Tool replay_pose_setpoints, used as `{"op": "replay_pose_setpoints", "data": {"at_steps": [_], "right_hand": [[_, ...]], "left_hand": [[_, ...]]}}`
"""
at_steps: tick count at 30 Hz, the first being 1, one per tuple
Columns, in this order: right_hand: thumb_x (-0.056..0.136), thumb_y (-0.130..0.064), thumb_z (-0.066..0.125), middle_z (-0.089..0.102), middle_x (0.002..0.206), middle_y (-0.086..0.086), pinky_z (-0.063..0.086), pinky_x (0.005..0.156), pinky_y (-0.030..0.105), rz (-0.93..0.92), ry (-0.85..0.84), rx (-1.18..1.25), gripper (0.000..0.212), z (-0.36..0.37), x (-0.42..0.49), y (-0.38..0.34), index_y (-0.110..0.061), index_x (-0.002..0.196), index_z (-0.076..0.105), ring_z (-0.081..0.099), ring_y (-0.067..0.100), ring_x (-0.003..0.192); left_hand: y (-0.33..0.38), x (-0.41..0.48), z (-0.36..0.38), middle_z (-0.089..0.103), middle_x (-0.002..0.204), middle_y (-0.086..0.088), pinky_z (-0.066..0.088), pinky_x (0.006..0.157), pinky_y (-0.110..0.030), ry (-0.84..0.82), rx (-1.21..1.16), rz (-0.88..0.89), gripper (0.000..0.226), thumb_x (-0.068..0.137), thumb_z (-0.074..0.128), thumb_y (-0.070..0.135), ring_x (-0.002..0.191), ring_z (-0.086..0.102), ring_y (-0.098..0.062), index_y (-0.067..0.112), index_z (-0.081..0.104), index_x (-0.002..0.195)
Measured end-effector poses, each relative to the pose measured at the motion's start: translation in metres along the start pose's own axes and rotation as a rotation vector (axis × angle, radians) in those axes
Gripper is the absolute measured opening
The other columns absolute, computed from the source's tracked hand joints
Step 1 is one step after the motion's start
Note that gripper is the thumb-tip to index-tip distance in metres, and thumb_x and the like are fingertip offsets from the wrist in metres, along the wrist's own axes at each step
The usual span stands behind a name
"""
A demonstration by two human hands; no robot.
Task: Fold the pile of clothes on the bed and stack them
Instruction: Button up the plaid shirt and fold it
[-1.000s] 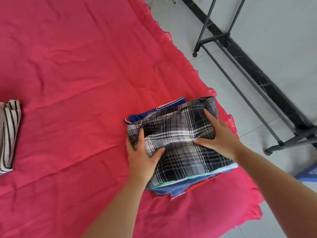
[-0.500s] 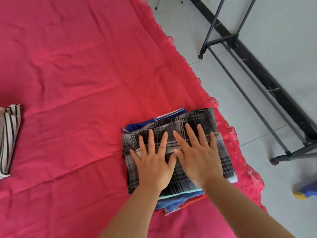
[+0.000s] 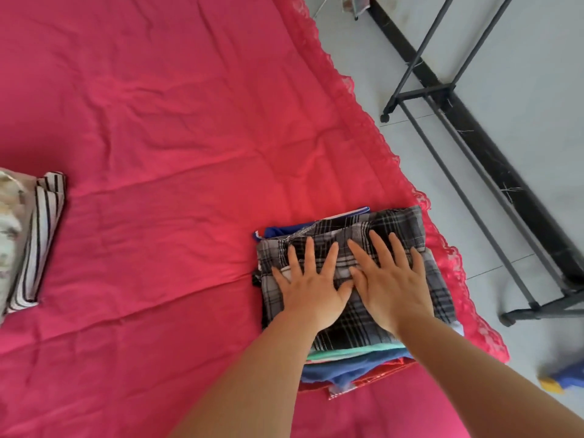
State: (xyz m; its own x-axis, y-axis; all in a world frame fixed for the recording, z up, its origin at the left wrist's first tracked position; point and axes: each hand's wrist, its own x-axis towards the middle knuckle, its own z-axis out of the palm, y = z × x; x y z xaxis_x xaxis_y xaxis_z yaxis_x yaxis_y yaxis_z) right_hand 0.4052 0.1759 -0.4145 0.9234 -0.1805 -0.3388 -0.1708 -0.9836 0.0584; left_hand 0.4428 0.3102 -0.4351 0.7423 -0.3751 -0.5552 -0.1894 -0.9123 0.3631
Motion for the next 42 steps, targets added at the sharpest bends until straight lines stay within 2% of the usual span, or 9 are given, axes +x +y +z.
{"op": "replay_pose_setpoints", "data": {"at_steps": [5,9,13,17,22,26,30,34,42], "right_hand": [[0.093,-0.052,0.011,0.008,0.158,-0.002,0.01,0.114,0.053,0.065,-0.035,-0.104,0.054,-0.037,-0.018,-0.004,-0.042,0.146,0.004,0.005,0.026,0.145],[0.087,-0.037,0.04,0.047,0.138,0.014,0.031,0.099,0.065,0.026,0.145,-0.02,0.049,-0.062,-0.034,-0.059,-0.021,0.132,0.051,0.038,0.039,0.13],[0.078,-0.036,0.044,0.058,0.121,0.024,0.042,0.089,0.062,-0.147,0.166,0.126,0.053,-0.073,-0.03,-0.173,-0.009,0.119,0.062,0.053,0.048,0.113],[0.077,-0.009,0.071,0.055,0.121,0.028,0.043,0.099,0.052,-0.303,0.086,0.377,0.051,-0.066,-0.02,-0.294,0.0,0.125,0.055,0.053,0.045,0.114],[0.091,-0.038,0.052,0.035,0.145,0.006,0.023,0.11,0.026,-0.343,-0.089,0.631,0.063,-0.058,0.0,-0.427,-0.019,0.146,0.027,0.029,0.018,0.136],[0.091,-0.049,0.044,0.029,0.15,0.0,0.021,0.109,0.03,-0.252,-0.125,0.78,0.065,-0.056,0.028,-0.507,-0.028,0.147,0.018,0.022,0.015,0.139],[0.084,-0.053,0.048,0.016,0.152,0.003,0.031,0.108,0.049,-0.127,-0.091,0.871,0.076,-0.049,0.056,-0.556,-0.039,0.146,0.005,0.023,0.029,0.138],[0.083,-0.059,0.046,0.0,0.156,0.005,0.031,0.105,0.054,-0.003,-0.045,0.749,0.077,-0.031,0.069,-0.582,-0.046,0.143,0.0,0.024,0.037,0.137],[0.069,-0.076,0.041,0.001,0.156,0.0,0.03,0.105,0.054,0.032,0.139,0.641,0.091,-0.005,0.067,-0.6,-0.044,0.144,0.002,0.018,0.038,0.138]], "left_hand": [[-0.045,-0.059,-0.032,0.007,0.157,0.001,0.005,0.115,-0.048,0.325,-0.102,0.179,0.059,0.094,0.04,0.046,0.145,-0.001,-0.022,0.03,0.02,0.147],[-0.13,-0.111,-0.051,0.023,0.153,-0.008,0.017,0.115,-0.044,0.442,-0.126,0.096,0.057,0.091,0.05,0.037,0.142,0.019,-0.029,0.021,0.034,0.143],[-0.239,-0.152,-0.078,0.013,0.156,-0.005,0.009,0.117,-0.032,0.495,-0.172,-0.058,0.059,0.095,0.043,0.038,0.144,0.01,-0.02,0.022,0.021,0.148],[-0.343,-0.183,-0.126,0.021,0.153,-0.007,0.015,0.116,-0.029,0.649,-0.211,-0.145,0.059,0.095,0.046,0.036,0.143,0.014,-0.019,0.017,0.024,0.147],[-0.472,-0.202,-0.183,0.015,0.155,-0.011,0.017,0.114,-0.034,0.791,-0.236,-0.335,0.068,0.093,0.048,0.038,0.144,0.011,-0.023,0.011,0.017,0.148],[-0.566,-0.189,-0.211,0.005,0.156,-0.015,0.013,0.117,-0.043,0.708,-0.222,-0.563,0.084,0.09,0.045,0.053,0.144,0.006,-0.029,0.01,0.003,0.149],[-0.626,-0.165,-0.217,-0.002,0.157,-0.015,0.008,0.116,-0.05,0.57,-0.262,-0.73,0.097,0.082,0.042,0.069,0.144,0.004,-0.034,0.017,-0.005,0.149],[-0.654,-0.145,-0.2,0.0,0.156,-0.013,0.021,0.111,-0.058,0.473,-0.424,-0.668,0.1,0.074,0.045,0.074,0.14,0.015,-0.041,0.033,-0.01,0.147],[-0.664,-0.138,-0.167,0.012,0.155,-0.009,0.03,0.108,-0.053,0.662,-0.348,-0.484,0.088,0.061,0.018,0.089,0.137,0.024,-0.038,0.057,-0.014,0.136]]}}
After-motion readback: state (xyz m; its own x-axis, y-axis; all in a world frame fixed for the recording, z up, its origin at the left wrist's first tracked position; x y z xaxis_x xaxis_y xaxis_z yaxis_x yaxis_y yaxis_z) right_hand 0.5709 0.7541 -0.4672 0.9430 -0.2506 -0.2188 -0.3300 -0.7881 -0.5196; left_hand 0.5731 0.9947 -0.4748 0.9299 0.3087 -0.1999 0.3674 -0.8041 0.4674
